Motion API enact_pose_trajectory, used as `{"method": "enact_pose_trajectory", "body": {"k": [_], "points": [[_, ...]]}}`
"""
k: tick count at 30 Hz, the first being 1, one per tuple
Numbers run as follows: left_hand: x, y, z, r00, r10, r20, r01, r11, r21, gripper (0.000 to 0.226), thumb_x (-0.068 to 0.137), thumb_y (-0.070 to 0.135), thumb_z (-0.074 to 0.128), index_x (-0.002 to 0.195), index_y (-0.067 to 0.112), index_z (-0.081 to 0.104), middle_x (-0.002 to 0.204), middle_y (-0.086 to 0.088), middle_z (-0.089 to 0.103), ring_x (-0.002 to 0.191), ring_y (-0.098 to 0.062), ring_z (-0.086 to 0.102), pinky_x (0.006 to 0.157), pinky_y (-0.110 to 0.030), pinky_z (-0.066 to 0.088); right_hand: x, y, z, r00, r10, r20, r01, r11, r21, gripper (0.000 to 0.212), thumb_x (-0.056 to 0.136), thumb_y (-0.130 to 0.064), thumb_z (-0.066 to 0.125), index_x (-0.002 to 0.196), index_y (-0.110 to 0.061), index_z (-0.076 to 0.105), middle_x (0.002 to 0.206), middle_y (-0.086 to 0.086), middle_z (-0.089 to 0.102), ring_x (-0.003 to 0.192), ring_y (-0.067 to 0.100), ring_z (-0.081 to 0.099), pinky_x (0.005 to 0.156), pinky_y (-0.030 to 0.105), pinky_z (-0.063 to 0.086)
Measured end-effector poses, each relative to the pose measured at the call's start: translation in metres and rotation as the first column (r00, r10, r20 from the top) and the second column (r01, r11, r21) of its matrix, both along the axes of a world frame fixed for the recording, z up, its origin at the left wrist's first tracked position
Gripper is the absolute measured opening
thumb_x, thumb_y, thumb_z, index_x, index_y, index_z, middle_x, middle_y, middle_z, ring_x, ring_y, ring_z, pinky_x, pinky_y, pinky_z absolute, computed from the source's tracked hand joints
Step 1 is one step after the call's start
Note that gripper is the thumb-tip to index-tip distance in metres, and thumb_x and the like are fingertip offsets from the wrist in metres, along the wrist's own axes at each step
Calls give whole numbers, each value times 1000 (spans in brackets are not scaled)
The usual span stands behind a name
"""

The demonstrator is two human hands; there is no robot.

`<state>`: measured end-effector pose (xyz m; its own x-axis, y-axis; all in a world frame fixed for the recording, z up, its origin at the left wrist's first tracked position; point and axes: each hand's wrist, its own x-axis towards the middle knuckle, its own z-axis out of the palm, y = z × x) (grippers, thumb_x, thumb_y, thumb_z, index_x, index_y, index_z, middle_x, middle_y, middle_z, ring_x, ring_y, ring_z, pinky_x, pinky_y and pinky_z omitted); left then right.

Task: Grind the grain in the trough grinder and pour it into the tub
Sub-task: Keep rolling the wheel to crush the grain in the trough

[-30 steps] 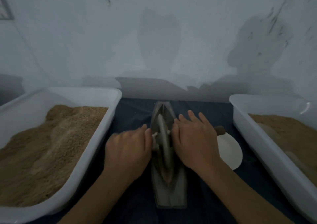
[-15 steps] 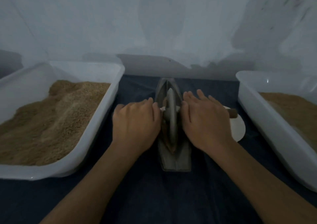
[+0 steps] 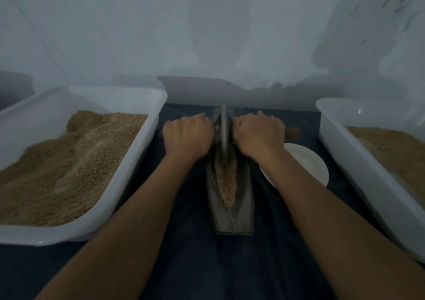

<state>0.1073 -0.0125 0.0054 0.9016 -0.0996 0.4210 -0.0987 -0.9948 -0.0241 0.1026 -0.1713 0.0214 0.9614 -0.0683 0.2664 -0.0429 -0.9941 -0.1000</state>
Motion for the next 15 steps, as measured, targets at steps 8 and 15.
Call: {"method": "enact_pose_trajectory", "body": {"k": [8,15], "points": [[-106,23,-23,977,-146,153,183,947,-265,53,109,39,27,141,11,60,137,-7,65,117,-19,68,90,-41,56,-103,-7,-5,956,211,203,-204,977,-56,61,104,-41,19,142,-13,59,142,3,61,140,24,49,116,50,38],[-12,-5,5,999,41,12,-41,999,24,43,104,27,8,94,24,49,83,2,54,71,-23,46,69,-36,31,-3,-7,7,994,53,-90,-52,998,18,43,103,-27,23,105,-18,65,124,8,68,129,35,52,109,50,37]]}}
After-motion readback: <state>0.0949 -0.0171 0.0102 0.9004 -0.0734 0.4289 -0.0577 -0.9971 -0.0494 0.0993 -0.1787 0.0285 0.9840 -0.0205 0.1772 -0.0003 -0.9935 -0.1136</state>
